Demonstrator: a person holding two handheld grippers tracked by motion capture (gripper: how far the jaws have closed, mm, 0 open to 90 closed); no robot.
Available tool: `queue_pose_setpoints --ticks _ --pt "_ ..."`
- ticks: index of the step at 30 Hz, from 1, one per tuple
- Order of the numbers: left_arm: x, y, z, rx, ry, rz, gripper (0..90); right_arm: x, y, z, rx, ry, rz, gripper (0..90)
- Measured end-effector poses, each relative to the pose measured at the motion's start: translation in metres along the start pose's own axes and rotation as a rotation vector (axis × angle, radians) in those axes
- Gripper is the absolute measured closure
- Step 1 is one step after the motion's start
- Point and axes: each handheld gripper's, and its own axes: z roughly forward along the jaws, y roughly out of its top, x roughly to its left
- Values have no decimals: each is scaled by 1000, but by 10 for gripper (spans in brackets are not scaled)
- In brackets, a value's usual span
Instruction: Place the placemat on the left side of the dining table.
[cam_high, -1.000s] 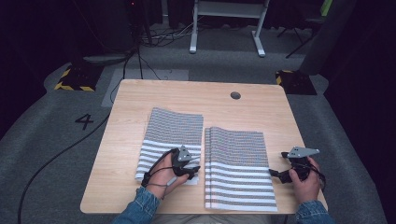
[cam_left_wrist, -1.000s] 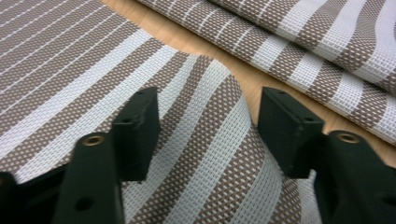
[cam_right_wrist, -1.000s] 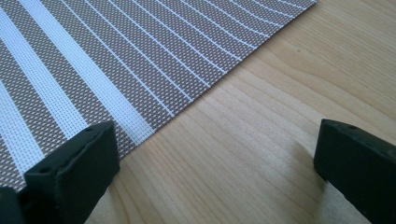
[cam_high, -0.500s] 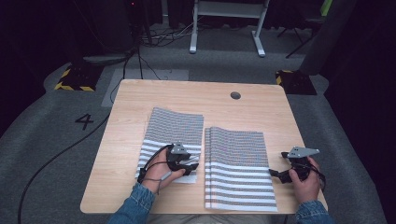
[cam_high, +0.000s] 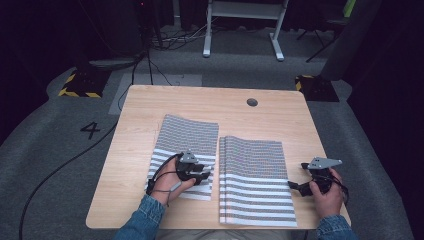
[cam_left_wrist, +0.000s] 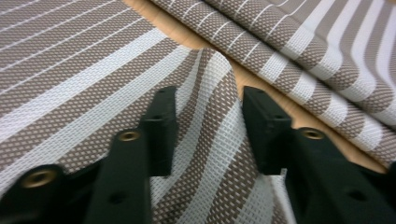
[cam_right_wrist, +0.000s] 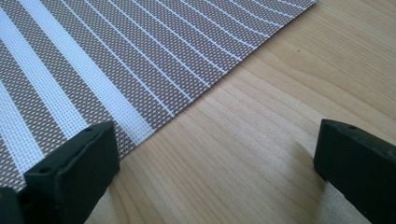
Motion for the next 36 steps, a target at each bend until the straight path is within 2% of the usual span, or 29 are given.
queue_pose_setpoints --ticks 1,3,4,5,6,7,8,12,13,14,15,16,18,19,20,21,22,23,25,28,32,33,34,35,36 --pt "0 1 -1 -1 27 7 712 0 0 0 0 0 0 2" --pt "0 2 -4 -3 46 24 830 0 0 0 0 0 0 2" --pt "-1 3 -5 -8 48 16 841 0 0 0 0 0 0 2" --pt "-2 4 -8 -18 64 35 841 0 0 0 0 0 0 2" --pt "-4 8 -14 -46 82 41 854 0 0 0 0 0 0 2" --pt "-4 8 -14 -46 82 41 857 0 0 0 0 0 0 2" --pt "-5 10 -19 -68 96 50 857 0 0 0 0 0 0 2" --pt "-5 18 -43 -158 127 48 864 0 0 0 0 0 0 2" --pt "-5 20 -56 -208 147 49 864 0 0 0 0 0 0 2" --pt "-5 20 -56 -208 147 49 865 0 0 0 0 0 0 2" --pt "-5 22 -70 -255 159 38 865 0 0 0 0 0 0 2" --pt "-3 23 -77 -276 178 51 865 0 0 0 -1 1 0 2" --pt "-3 24 -89 -313 186 40 865 0 0 0 -1 0 0 2" --pt "-1 25 -95 -331 214 57 866 0 0 0 0 1 0 2" --pt "-1 25 -100 -348 214 39 866 0 0 0 0 0 0 2" --pt "0 25 -107 -364 235 49 865 0 0 0 0 0 0 2" --pt "1 25 -111 -385 234 36 865 0 0 0 0 1 0 2" --pt "1 25 -111 -385 234 36 865 0 0 0 0 1 0 2" --pt "4 24 -121 -414 263 33 865 0 0 0 0 0 0 2" --pt "12 19 -140 -460 333 33 864 0 0 0 0 1 0 3" --pt "21 12 -158 -491 406 10 860 0 0 0 0 2 1 3" --pt "21 12 -158 -491 406 10 859 0 0 0 0 2 1 3" --pt "23 10 -162 -495 429 3 859 0 0 0 -2 2 1 3" --pt "27 6 -169 -504 476 -9 856 0 0 0 -1 2 1 3" --pt "29 4 -173 -504 495 -13 855 0 0 0 -2 2 1 3"
